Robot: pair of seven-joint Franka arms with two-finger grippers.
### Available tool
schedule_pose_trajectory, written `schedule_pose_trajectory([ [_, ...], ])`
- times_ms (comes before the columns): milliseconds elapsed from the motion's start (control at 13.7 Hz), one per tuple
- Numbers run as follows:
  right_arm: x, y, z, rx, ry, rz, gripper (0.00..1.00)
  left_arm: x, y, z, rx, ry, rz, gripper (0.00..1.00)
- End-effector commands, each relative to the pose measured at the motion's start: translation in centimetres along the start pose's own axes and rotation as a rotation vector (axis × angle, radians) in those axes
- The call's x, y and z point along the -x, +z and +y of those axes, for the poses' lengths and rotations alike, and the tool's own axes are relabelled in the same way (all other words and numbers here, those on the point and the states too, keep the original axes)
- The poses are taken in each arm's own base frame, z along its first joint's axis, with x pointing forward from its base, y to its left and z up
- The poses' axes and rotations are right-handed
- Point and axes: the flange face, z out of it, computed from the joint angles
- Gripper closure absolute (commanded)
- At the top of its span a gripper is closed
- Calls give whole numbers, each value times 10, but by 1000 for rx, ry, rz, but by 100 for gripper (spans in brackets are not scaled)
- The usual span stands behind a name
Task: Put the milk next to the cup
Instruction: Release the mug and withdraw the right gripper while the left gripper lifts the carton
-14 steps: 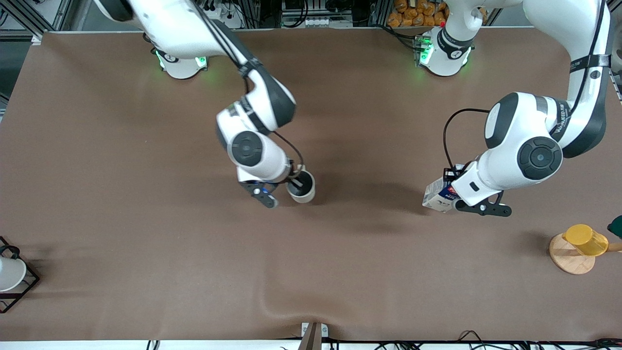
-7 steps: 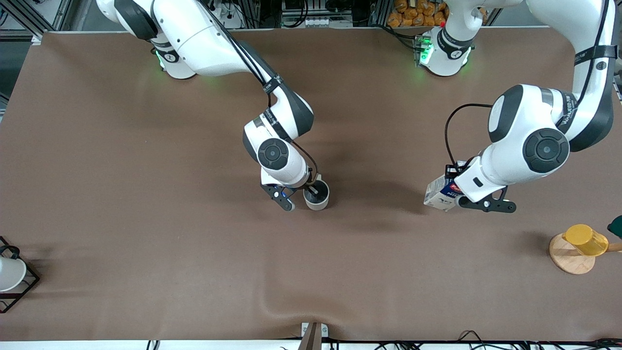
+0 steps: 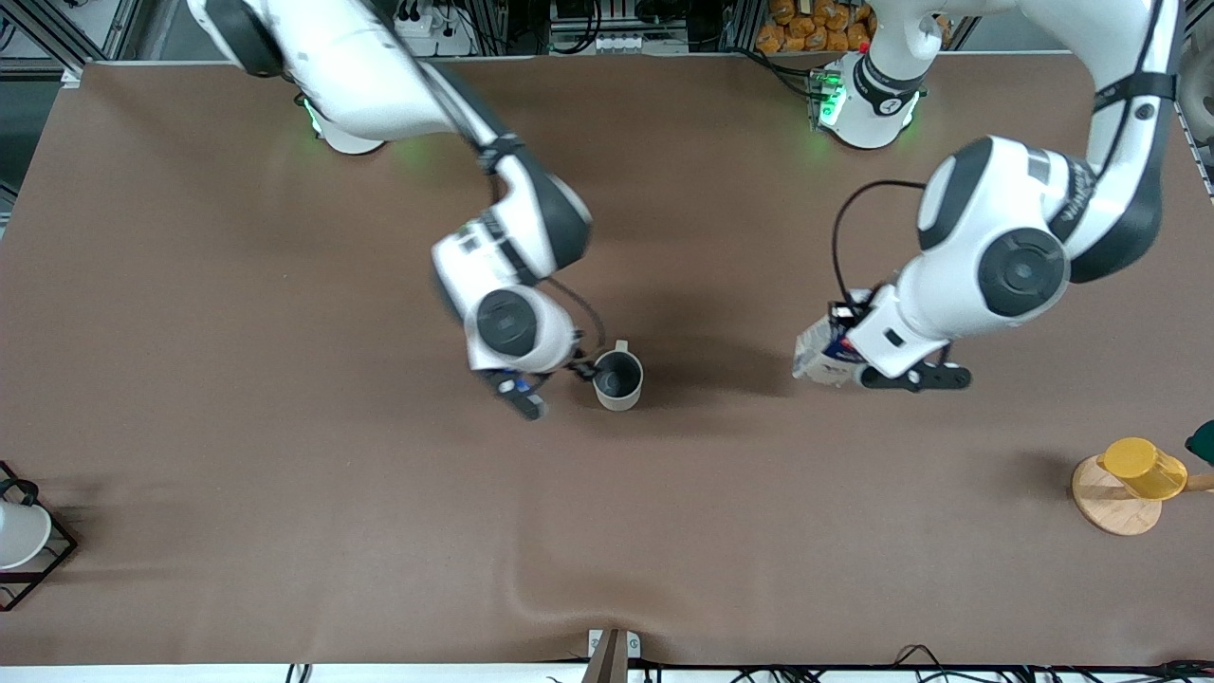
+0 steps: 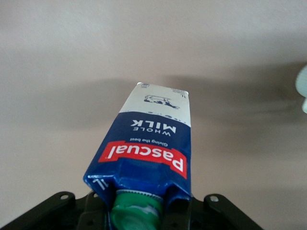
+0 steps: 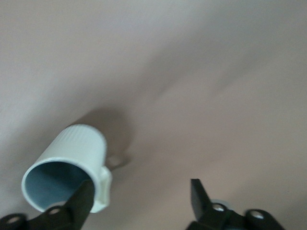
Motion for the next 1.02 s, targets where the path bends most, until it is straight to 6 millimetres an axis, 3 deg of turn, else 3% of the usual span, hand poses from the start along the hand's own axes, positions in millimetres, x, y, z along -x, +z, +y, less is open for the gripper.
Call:
schedule_pose_trajectory([
  [0,-60,-77,69,23,-96,-44,0,25,-6,51,-1,-36,-16,100],
  [73,-82,-95,95,34,-95,-55,0,36,-5,73,-4,-49,-18,100],
  [219,-141,-111,145,64,-120,-36,0,60,-2,116,-17,-84,-14,100],
  [364,-207,-120,208,44,-382,-84,0,89,10,168,-38,-99,-18,100],
  [510,-263,-121,261,-3,-474,-98,0,103,19,221,-32,-140,-20,100],
  [656,-291,-118,289,-16,-512,-73,0,116,31,265,-25,-182,-27,100],
  [728,-299,-112,293,-6,-554,-48,0,122,37,281,-22,-195,-34,100],
  [947,-306,-116,305,-12,-630,-19,0,133,61,311,-15,-220,-46,100],
])
